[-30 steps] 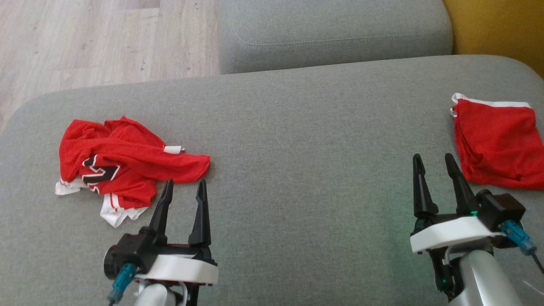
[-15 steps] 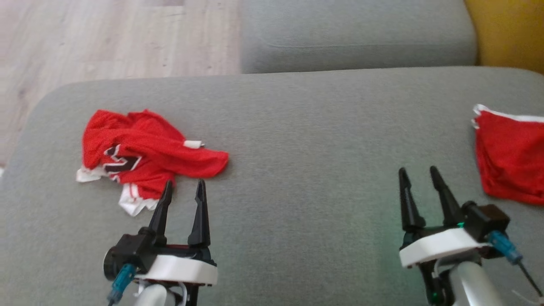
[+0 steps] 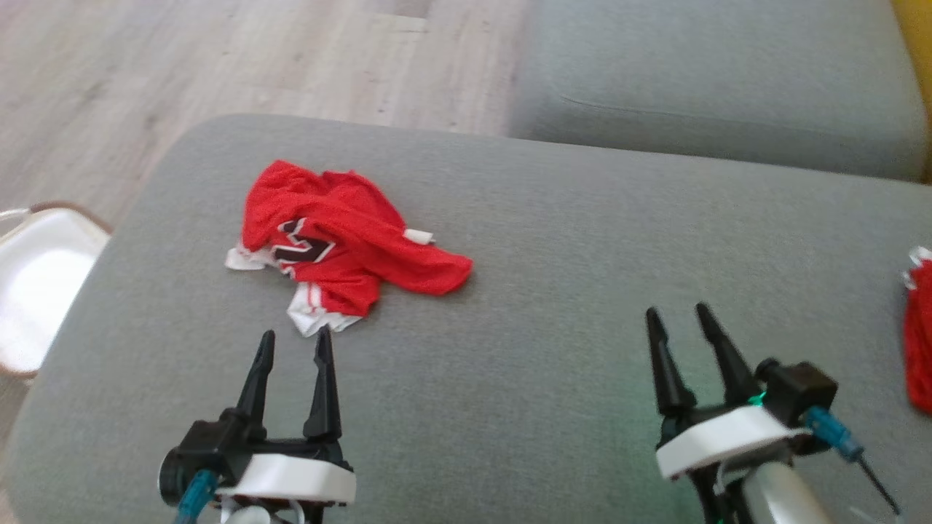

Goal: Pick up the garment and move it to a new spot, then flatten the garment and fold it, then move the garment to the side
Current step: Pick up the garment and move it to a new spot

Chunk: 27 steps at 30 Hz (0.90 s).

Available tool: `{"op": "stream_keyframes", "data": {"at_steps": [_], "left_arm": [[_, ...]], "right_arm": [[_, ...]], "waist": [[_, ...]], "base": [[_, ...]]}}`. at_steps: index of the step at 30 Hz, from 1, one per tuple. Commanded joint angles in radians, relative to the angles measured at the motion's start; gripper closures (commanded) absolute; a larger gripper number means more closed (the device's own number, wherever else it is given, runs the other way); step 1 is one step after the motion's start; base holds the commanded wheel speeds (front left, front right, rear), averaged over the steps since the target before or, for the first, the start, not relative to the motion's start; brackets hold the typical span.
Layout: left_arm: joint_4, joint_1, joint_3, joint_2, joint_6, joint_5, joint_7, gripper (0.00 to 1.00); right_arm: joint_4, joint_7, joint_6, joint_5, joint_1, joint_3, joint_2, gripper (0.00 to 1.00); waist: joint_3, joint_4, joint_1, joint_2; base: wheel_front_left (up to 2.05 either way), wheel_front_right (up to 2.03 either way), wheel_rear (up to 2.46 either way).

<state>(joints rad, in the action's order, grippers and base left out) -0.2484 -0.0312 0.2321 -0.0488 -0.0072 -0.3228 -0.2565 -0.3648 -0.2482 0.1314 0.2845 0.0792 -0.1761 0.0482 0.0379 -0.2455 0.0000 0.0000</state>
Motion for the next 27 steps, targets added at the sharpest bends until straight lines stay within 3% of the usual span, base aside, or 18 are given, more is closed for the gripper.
{"op": "stream_keyframes", "data": {"at_steps": [1, 8, 17, 24, 27], "left_arm": [[0.031, -0.032, -0.038, -0.001, 0.002, 0.010, -0.005, 0.00], [0.030, -0.025, -0.060, -0.001, -0.003, 0.019, -0.005, 0.00], [0.014, -0.114, -0.123, -0.009, -0.031, 0.073, -0.005, 0.00], [-0.112, -0.357, -0.117, -0.101, -0.084, 0.128, 0.000, 0.00], [-0.193, -0.479, -0.079, -0.148, -0.108, 0.132, 0.049, 0.00]], "right_arm": [[0.026, -0.014, -0.001, 0.011, 0.006, -0.034, 0.002, 0.00], [0.024, -0.014, -0.001, 0.034, 0.002, -0.054, 0.002, 0.00], [0.043, -0.014, -0.001, 0.012, 0.035, -0.038, 0.002, 0.00], [0.074, -0.014, -0.001, -0.022, 0.089, 0.006, 0.002, 0.00], [0.085, -0.014, -0.001, -0.032, 0.112, 0.023, 0.002, 0.00]], "waist": [[0.010, -0.027, 0.0000, 0.0000], [0.006, -0.058, 0.0000, 0.0000], [-0.085, -0.024, 0.0000, 0.0000], [-0.201, 0.029, 0.0000, 0.0000], [-0.242, 0.053, 0.0000, 0.0000]], "base": [[0.00, 0.00, 0.00], [0.00, 0.00, 0.00], [0.00, 0.00, 0.00], [0.00, 0.00, 0.00], [0.00, 0.00, 0.00]]}}
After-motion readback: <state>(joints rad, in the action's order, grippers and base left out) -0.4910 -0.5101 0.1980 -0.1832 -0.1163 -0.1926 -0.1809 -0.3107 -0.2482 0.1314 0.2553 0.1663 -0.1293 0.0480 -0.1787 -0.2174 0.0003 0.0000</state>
